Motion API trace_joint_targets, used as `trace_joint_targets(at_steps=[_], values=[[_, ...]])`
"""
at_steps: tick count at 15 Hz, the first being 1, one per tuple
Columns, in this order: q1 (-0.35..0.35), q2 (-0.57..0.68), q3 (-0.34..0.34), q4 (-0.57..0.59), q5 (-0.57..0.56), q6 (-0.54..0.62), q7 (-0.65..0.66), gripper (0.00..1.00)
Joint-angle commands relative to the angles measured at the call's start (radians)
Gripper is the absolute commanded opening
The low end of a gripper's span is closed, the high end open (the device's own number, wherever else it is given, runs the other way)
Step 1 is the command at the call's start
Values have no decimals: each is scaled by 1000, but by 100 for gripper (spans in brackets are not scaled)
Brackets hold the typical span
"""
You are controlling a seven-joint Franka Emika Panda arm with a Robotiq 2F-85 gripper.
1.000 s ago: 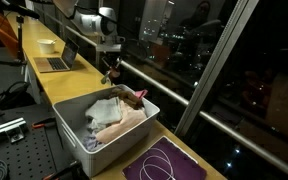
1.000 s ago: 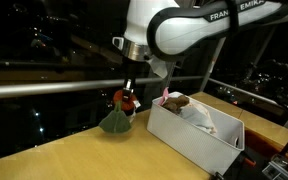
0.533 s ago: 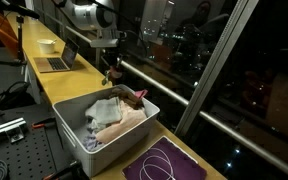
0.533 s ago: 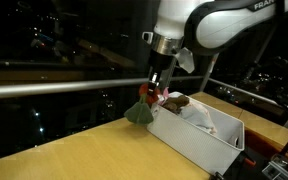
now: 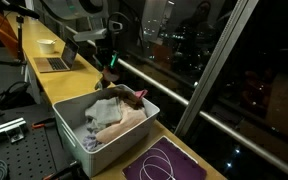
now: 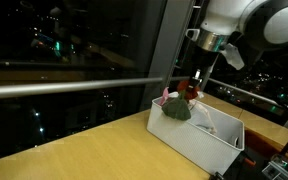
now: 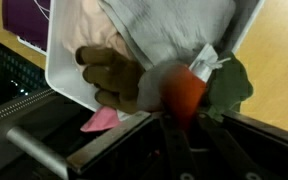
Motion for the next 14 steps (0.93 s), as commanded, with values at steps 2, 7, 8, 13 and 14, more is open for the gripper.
trace_joint_targets(at_steps=[2,7,8,13,14], values=[[-86,-299,9,-289,-18,21,-4,3],[-162,-559,2,-494,-4,7,-79,3],[-171,-577,7,-505,-4,6,-86,3],[-197,-580,35,-509,-26,51,-74,3],[-199,-562,41,-499,-30,60,-72,3]])
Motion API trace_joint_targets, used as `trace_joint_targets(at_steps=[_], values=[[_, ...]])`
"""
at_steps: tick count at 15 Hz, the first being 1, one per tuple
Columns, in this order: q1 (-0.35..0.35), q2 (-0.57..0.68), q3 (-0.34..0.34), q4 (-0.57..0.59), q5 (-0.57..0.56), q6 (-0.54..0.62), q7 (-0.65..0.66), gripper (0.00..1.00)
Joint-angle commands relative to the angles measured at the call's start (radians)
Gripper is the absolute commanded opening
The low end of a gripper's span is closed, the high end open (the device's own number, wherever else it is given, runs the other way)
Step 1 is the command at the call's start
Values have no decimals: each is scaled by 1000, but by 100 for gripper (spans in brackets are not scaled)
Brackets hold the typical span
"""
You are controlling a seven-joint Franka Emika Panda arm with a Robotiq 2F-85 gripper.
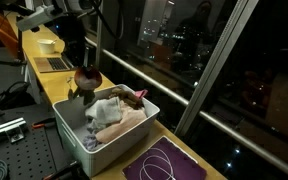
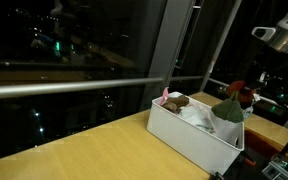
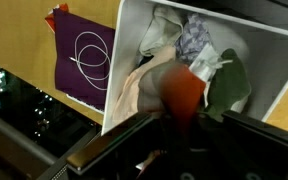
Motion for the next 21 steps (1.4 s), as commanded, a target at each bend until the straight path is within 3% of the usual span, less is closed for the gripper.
trace_joint_targets(at_steps=[1,2,3,6,12,14,19,21], values=[[-32,44,33,20,-30,52,2,3],[-36,65,36,27,-33,64,6,3],[-39,81,37,31,-32,77,7,37],[-47,127,41,42,-30,106,4,51],[-37,136,57,69,-27,88,11,95],[-22,126,78,88,-17,83,17,100],[42,158,150,156,30,140,58,100],[31,139,141,132,14,118,43,100]])
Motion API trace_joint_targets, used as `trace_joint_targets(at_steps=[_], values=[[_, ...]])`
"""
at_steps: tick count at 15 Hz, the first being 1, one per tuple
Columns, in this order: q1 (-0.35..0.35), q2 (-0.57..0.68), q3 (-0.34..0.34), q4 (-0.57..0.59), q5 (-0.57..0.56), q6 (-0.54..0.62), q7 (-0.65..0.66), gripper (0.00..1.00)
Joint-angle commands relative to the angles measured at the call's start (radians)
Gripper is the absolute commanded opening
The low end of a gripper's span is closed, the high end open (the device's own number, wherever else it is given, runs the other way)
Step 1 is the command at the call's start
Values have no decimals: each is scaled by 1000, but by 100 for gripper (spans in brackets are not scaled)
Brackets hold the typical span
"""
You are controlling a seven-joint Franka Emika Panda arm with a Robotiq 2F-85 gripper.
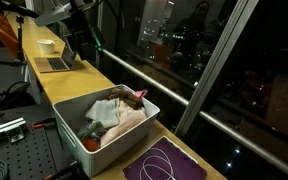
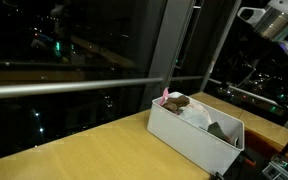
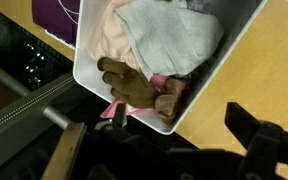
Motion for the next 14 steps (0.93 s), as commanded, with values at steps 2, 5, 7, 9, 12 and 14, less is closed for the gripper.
trace_joint_targets(at_steps=[2,5,7,9,12,14], values=[[-7,0,4,-3,3,-1,-3,100],[-13,0,-1,-8,3,-2,-4,100],[-13,0,-2,-9,3,-1,-4,100],[-13,0,-2,-9,3,-1,-4,100],[-13,0,-2,-9,3,-1,-4,100],[-13,0,-2,-9,3,-1,-4,100]])
